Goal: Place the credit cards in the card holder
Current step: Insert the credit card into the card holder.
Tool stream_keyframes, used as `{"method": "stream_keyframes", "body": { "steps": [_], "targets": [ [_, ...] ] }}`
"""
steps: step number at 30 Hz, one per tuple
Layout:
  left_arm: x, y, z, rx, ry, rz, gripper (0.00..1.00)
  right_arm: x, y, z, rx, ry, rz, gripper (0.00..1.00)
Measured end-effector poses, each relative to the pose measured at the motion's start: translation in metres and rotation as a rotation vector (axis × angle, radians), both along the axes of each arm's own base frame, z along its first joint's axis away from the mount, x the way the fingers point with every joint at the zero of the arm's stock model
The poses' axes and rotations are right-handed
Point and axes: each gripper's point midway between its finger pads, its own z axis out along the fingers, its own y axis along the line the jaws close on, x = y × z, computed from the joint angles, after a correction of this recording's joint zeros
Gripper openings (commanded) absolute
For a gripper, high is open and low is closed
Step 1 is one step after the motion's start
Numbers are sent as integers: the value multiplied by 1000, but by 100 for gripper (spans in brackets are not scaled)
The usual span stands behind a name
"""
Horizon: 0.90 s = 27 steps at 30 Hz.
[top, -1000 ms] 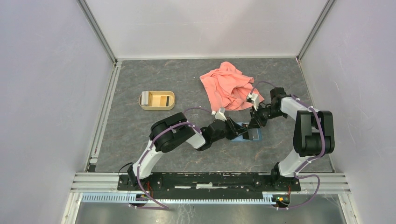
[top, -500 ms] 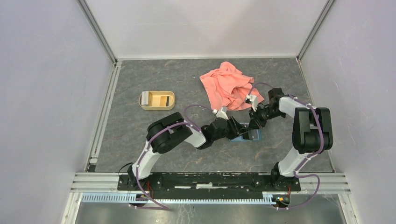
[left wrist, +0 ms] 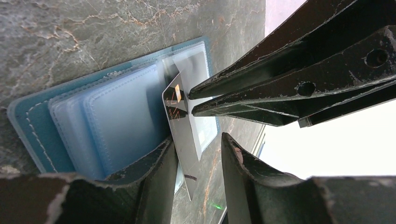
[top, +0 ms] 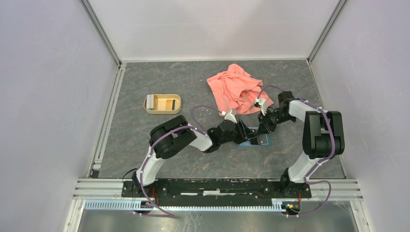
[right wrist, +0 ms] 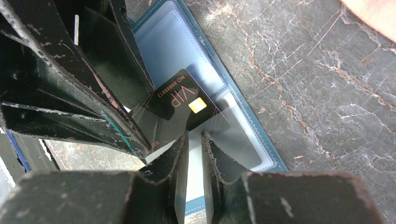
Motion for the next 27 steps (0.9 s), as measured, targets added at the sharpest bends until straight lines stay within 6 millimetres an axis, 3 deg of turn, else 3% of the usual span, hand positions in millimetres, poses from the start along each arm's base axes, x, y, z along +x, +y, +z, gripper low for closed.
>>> {"method": "stream_keyframes", "body": {
  "steps": [5,15,19,22,27],
  "targets": [
    [1,2,0,1,10,-10,45,0,0,0,1,1,1,22],
    [3,8,-6,20,33,-15,29,0,1,2,17,-6,3,22],
    [4,10,-8,22,37,-15,29,3,0,11,50,-40,5,23],
    [4,9,-8,15,35,-17,32,5,1,29,82,-118,33,25],
    [4,7,-4,-14,28,-36,48,7,8,52,135,-214,75,24]
  ]
}}
